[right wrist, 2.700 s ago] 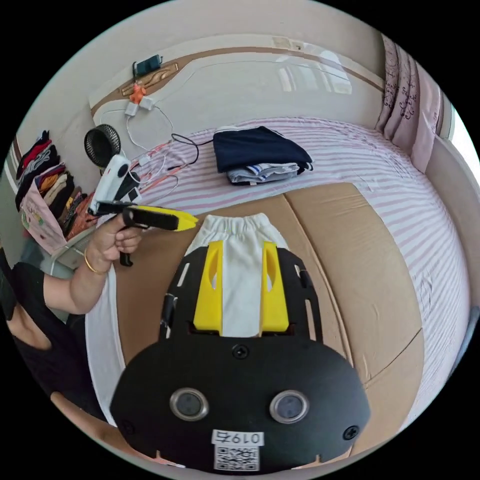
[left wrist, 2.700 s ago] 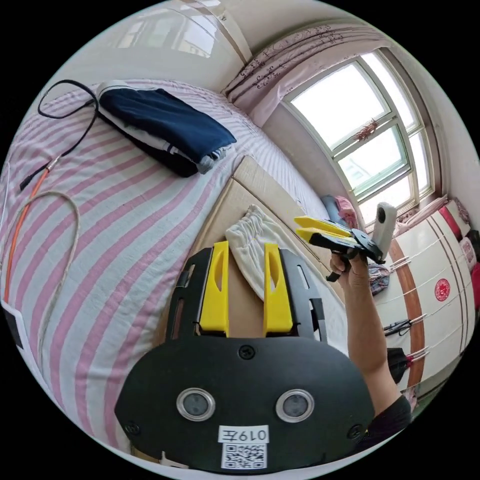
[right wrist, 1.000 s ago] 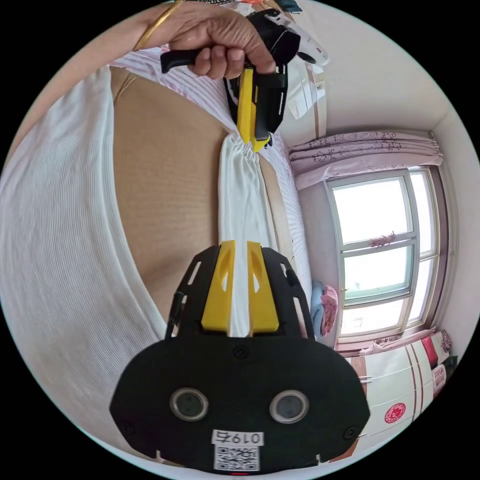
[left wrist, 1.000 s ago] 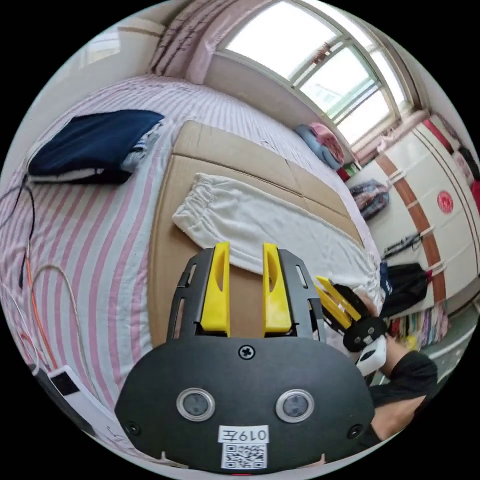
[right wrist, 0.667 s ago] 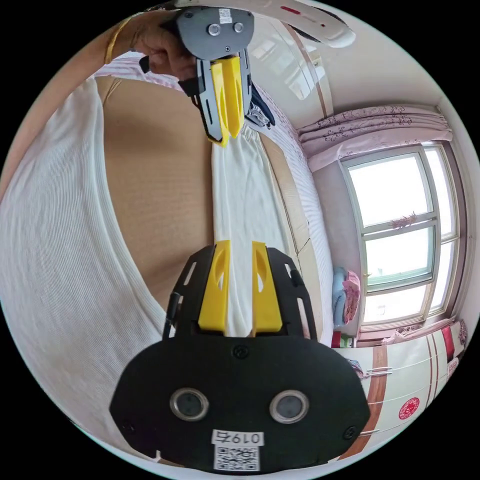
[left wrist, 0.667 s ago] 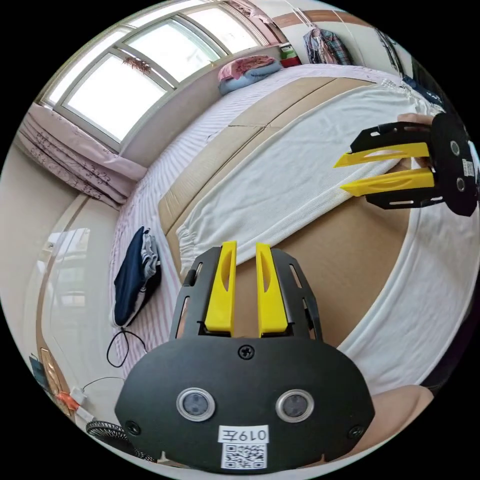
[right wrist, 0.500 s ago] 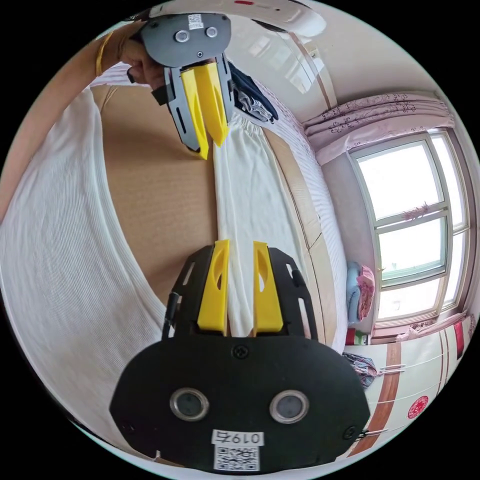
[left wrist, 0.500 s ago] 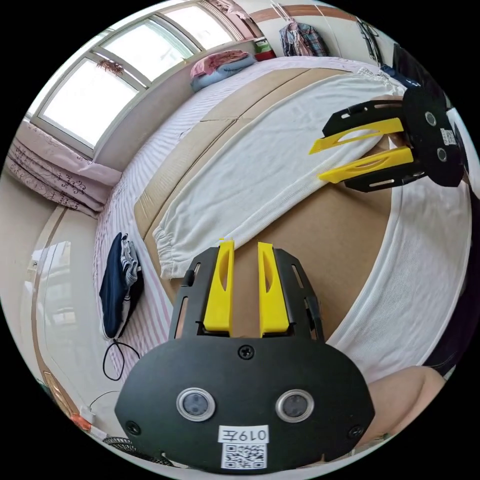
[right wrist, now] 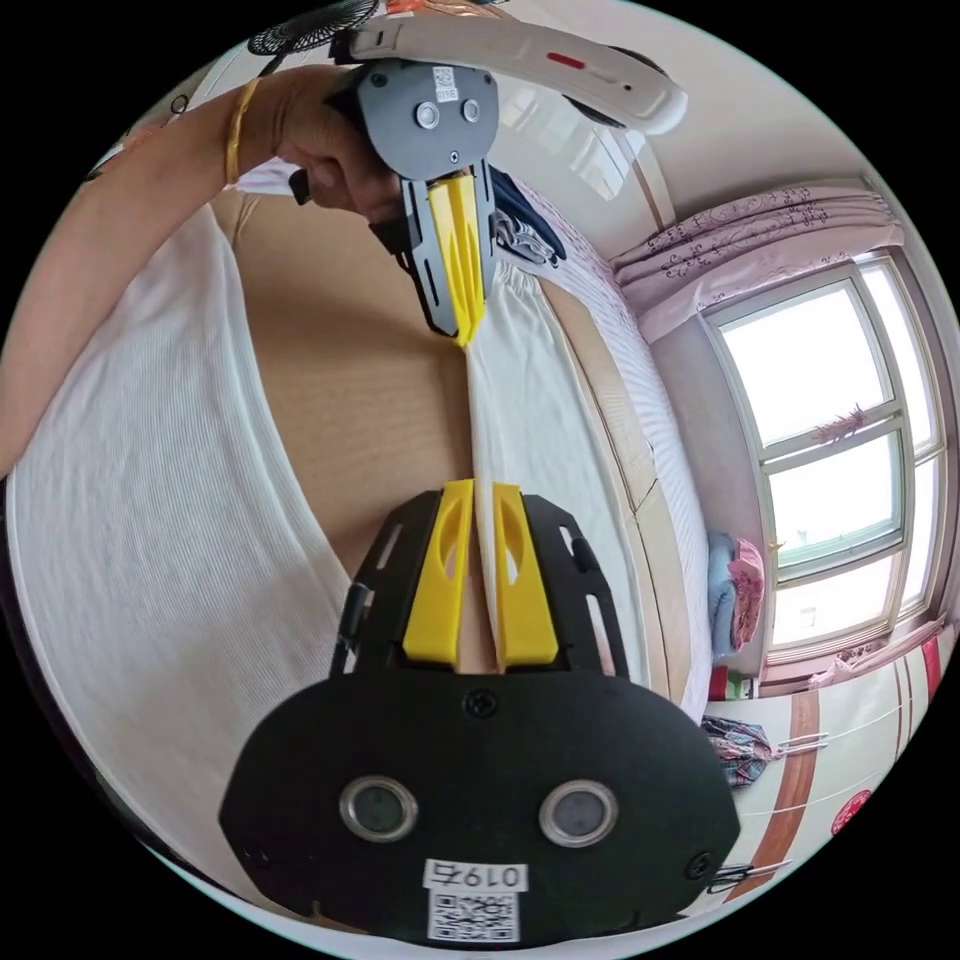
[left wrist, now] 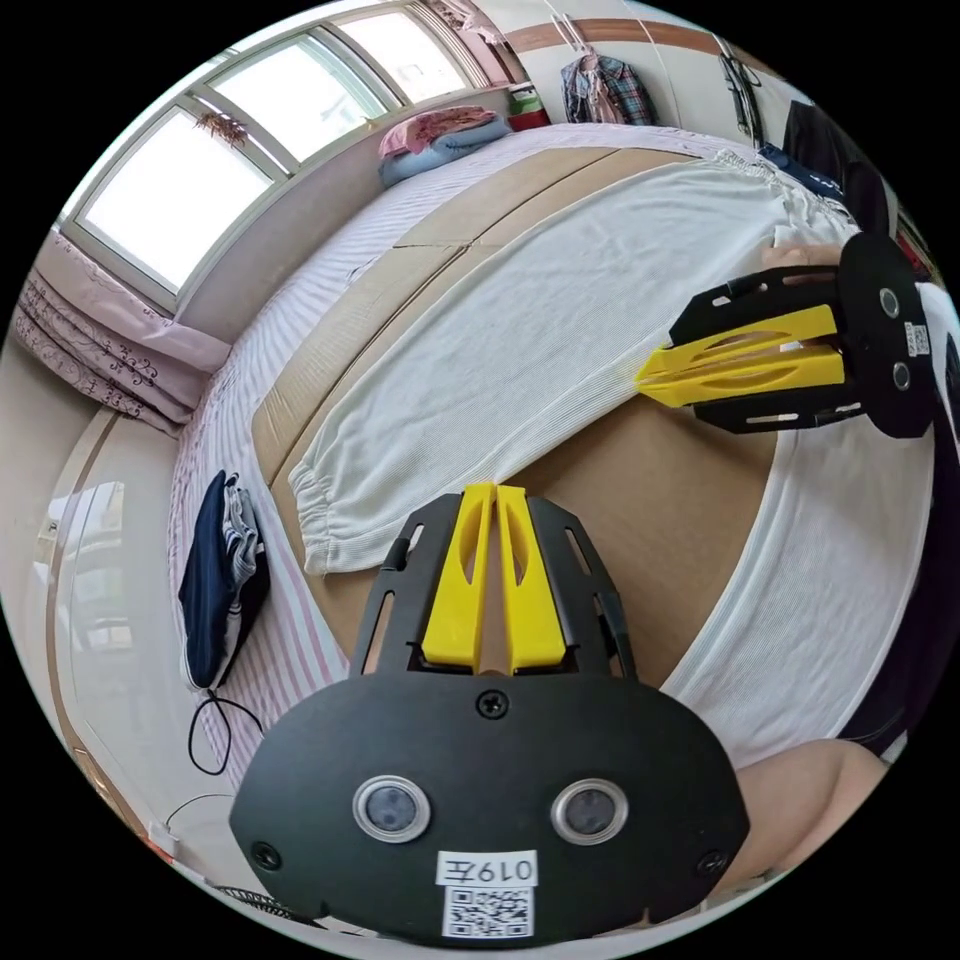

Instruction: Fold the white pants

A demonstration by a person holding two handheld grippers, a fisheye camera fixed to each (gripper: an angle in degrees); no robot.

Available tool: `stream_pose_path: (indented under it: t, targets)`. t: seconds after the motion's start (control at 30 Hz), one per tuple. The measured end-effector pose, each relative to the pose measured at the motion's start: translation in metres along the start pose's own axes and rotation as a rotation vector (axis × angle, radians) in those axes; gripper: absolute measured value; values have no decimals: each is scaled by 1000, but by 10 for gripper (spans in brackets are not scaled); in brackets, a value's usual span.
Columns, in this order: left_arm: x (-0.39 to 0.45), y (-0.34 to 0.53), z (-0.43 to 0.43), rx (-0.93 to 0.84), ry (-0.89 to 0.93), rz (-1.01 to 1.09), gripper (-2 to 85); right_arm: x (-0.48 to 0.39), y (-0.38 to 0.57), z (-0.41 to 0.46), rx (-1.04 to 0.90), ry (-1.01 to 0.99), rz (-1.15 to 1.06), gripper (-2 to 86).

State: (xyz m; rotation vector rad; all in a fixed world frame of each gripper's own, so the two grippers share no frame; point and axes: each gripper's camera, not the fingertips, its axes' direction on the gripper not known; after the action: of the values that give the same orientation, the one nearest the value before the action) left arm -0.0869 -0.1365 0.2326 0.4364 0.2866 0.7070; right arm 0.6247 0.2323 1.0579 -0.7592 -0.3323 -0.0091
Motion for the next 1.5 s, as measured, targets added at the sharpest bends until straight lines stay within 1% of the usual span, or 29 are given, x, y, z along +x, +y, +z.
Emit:
stream_pose_path:
  t: [0.07, 0.27, 0.47, 0.6, 0.7, 0.77, 0.87, 0.93, 1.0, 1.03, 1.1, 1.17, 1.23, 1.3, 1.33, 1.37, 1.4, 1.43, 1.5]
  targets:
    - [-2, -4, -5, 5, 13, -9, 10, 2, 4, -2, -22, -10, -4, 82]
    - [-6, -14, -21, 6, 51, -30, 8, -7, 18, 7, -72, 117, -52, 65]
    - [-6, -21, -34, -11, 69, -22, 8, 0, 30, -4, -50, 63, 2, 3]
    - [-3, -27, -39, -42, 68, -14, 9, 0, 34, -12, -51, 32, 20, 0]
    - [0, -27, -47, -36, 58, -10, 8, -12, 40, -17, -40, 57, -12, 21]
    - [1, -26, -52, -38, 60, -15, 8, -19, 50, -30, -38, 124, -27, 76]
    - [0, -20, -63, -69, 44, -28, 8, -18, 71, -57, -54, 115, -10, 98]
    - [-1, -15, -80, -23, 43, -41, 8, -16, 92, -72, -73, 151, 11, 96]
    - [3, -12, -116, 162, 88, -26, 8, -12, 115, -84, -107, 175, 42, 92]
    - [6, -14, -124, 207, 100, -11, 8, -9, 130, -89, -138, 163, 63, 91]
    - [31, -27, -144, 294, 104, 114, 8, -4, 148, -91, -188, 129, 83, 90]
    - [51, -37, -147, 311, 83, 194, 9, 0, 164, -93, -222, 81, 104, 85]
    - [63, -46, -142, 309, 101, 222, 10, 3, 170, -99, -213, 50, 127, 81]
    - [72, -56, -129, 284, 198, 243, 12, 4, 175, -104, -215, 15, 136, 75]
    - [74, -57, -125, 268, 218, 253, 12, 4, 178, -108, -212, -5, 140, 68]
    - [81, -60, -117, 214, 222, 267, 13, 2, 182, -114, -207, -22, 141, 59]
    - [86, -61, -111, 160, 189, 266, 13, 0, 185, -116, -204, -32, 142, 55]
    - [88, -60, -109, 141, 174, 268, 14, -3, 190, -122, -198, -44, 146, 46]
    - [89, -52, -116, 161, 191, 259, 15, -9, 197, -132, -187, -48, 153, 32]
